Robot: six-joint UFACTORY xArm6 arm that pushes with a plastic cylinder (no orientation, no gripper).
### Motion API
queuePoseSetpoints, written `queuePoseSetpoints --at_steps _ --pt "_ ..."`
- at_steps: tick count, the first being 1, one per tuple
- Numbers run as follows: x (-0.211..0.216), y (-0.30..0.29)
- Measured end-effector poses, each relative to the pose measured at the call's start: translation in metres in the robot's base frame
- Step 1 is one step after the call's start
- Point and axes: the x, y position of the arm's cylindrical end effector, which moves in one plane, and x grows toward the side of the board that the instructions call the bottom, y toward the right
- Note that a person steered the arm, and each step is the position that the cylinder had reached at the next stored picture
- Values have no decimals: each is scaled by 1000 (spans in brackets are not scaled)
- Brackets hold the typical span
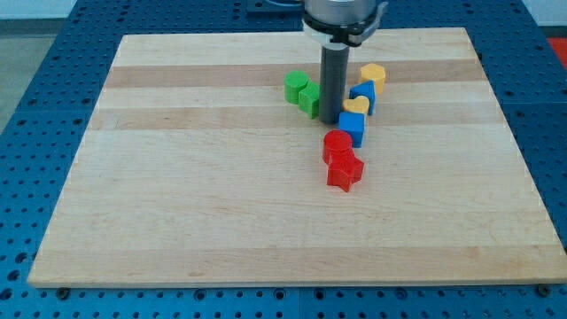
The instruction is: Move the blue triangle diagonally to the yellow heart
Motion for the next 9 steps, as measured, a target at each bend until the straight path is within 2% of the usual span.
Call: queuePoseSetpoints --at_steps 1,3,5,9 --pt "-5 23" --pt "-25 13" --pt "-37 51" --pt "-53 52"
